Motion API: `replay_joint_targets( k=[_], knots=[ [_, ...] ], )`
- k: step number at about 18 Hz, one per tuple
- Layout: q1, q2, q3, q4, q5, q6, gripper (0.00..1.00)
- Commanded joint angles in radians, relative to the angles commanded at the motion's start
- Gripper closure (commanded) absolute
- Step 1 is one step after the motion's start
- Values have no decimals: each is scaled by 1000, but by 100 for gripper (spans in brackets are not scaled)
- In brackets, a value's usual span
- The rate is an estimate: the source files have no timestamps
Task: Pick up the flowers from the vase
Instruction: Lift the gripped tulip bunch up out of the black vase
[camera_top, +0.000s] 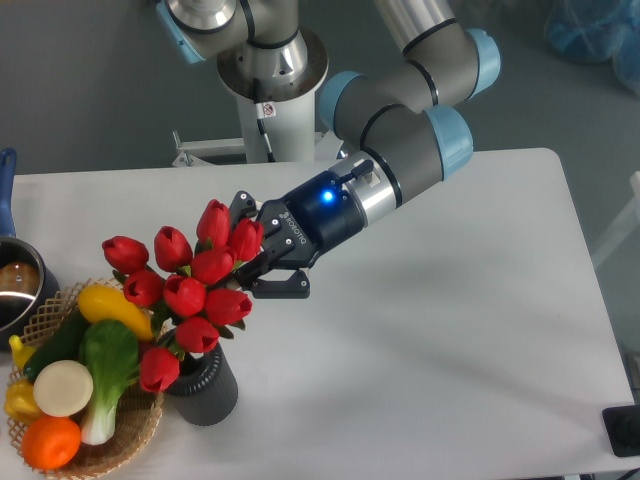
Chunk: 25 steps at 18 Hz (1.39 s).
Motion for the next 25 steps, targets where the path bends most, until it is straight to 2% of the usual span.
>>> replay_joint_targets(
  k=[10,17,21,25],
  knots=[
    [26,3,3,0,-64,0,78],
    [71,29,6,-2,-129,0,78],
    [90,37,12,-3,-114,0,79],
    [120,26,44,-5,-72,3,79]
  ],
)
